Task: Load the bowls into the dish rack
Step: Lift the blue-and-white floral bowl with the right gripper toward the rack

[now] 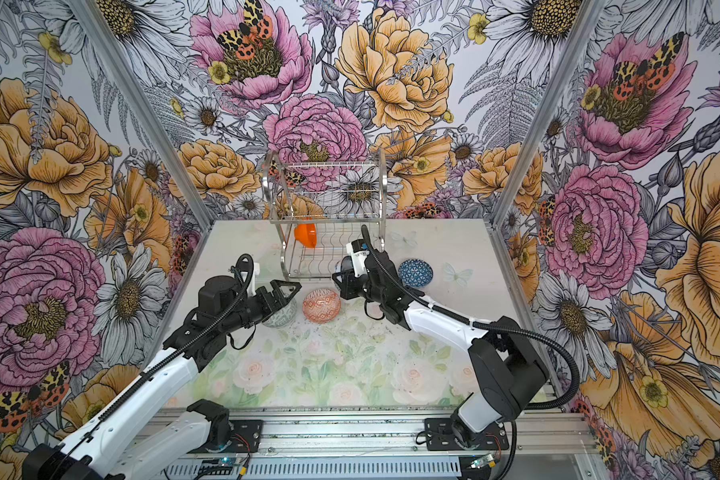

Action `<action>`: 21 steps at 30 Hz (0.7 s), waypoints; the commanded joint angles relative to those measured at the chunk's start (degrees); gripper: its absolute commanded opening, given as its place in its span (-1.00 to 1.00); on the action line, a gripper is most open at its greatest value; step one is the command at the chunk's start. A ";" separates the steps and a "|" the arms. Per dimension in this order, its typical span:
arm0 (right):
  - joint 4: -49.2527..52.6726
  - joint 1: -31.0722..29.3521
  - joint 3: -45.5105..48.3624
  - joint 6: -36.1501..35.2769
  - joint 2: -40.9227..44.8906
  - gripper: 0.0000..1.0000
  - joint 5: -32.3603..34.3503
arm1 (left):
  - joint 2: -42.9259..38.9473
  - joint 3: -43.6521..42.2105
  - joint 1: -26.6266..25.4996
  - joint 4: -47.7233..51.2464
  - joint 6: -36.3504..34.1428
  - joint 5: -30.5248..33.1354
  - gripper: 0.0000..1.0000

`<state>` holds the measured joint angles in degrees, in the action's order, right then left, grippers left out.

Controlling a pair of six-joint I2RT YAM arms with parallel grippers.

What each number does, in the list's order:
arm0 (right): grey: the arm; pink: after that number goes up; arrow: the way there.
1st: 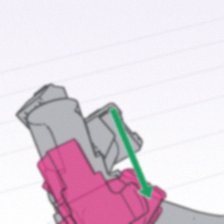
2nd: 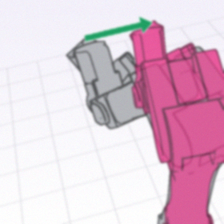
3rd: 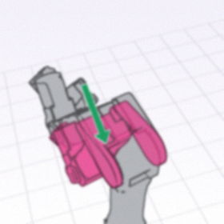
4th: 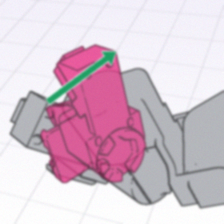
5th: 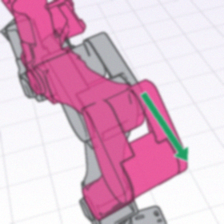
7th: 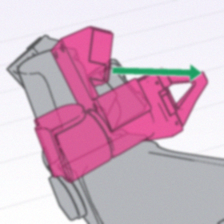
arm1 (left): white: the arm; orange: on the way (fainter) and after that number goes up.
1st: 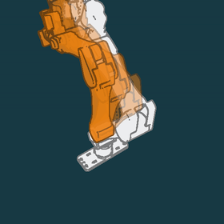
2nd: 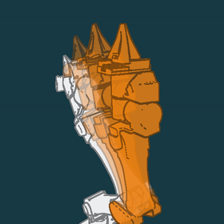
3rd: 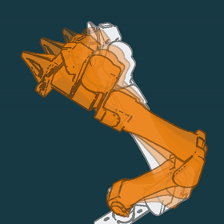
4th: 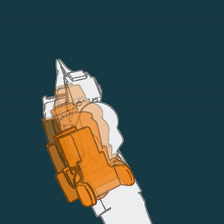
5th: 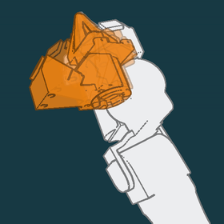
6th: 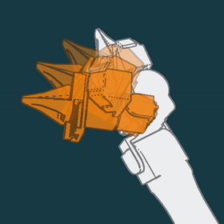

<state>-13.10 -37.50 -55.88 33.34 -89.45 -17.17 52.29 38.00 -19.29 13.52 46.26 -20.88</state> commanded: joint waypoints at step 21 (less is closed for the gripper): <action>-46.27 3.44 -4.09 18.15 -21.29 -1.00 -10.58 | 7.71 6.00 2.25 2.28 -3.93 -2.06 0.97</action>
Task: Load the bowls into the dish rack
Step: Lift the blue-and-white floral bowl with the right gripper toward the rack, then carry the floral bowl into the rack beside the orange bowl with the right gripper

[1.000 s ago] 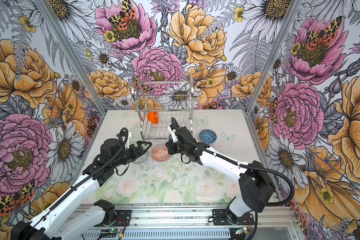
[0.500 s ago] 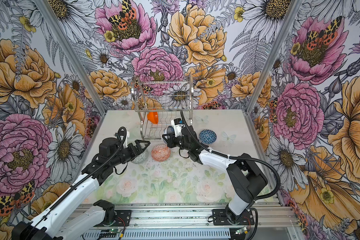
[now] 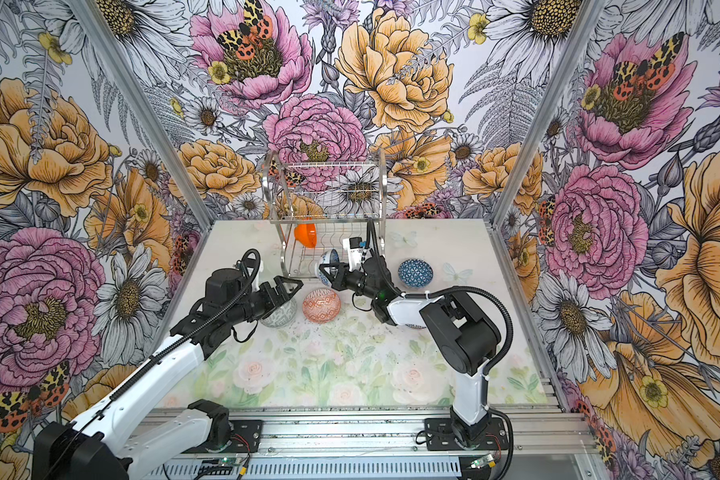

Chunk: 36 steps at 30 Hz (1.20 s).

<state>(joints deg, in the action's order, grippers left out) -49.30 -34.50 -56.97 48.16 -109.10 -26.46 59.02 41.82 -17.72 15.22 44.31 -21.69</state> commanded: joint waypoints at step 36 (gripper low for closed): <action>-18.45 4.16 -25.91 12.62 -23.49 -1.00 -1.74 | 13.22 13.04 4.69 3.40 -7.32 -3.28 0.97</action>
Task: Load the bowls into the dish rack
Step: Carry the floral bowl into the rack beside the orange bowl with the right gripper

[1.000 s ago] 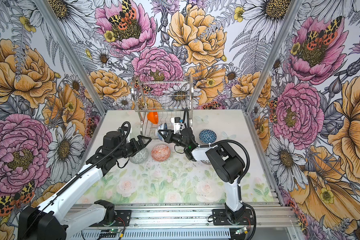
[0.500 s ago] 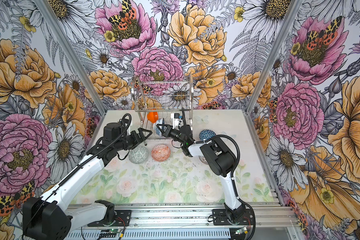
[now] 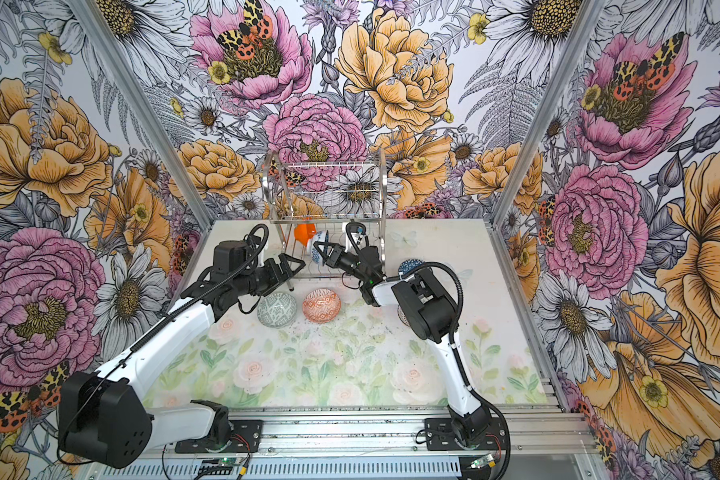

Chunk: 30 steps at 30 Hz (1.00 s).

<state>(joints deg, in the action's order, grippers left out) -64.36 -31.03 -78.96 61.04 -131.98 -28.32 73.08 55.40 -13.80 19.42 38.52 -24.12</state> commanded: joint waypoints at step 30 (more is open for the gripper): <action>12.95 4.20 -23.87 -6.75 -10.11 -1.00 -7.48 | 0.05 -1.34 3.18 -1.39 -0.57 -3.08 0.97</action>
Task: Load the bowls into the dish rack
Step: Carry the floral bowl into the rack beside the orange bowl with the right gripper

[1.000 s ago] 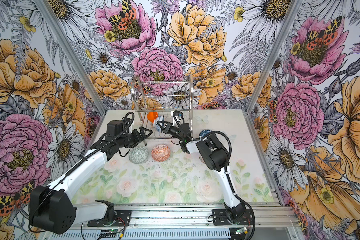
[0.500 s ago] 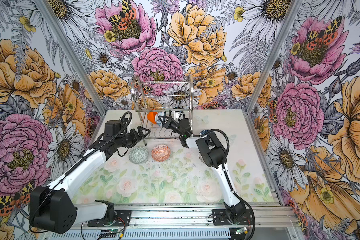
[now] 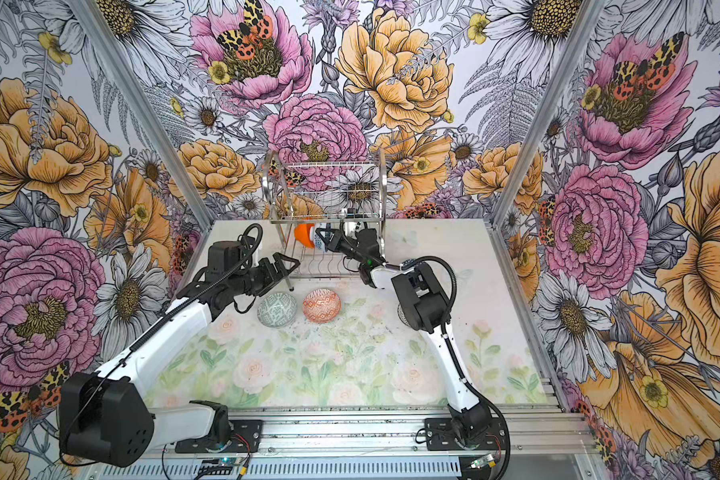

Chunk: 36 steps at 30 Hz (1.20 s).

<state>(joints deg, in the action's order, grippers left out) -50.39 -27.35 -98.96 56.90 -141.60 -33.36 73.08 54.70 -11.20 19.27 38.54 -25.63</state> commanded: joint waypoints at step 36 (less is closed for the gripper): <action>3.37 2.20 -12.47 -2.28 -8.22 -1.00 -1.93 | 1.23 -0.78 2.22 -1.78 0.30 -2.59 0.97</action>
<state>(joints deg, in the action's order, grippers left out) -45.65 -25.32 -109.23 54.98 -148.29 -36.21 74.15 54.70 -9.82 19.07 38.81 -26.89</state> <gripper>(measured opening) 0.095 0.986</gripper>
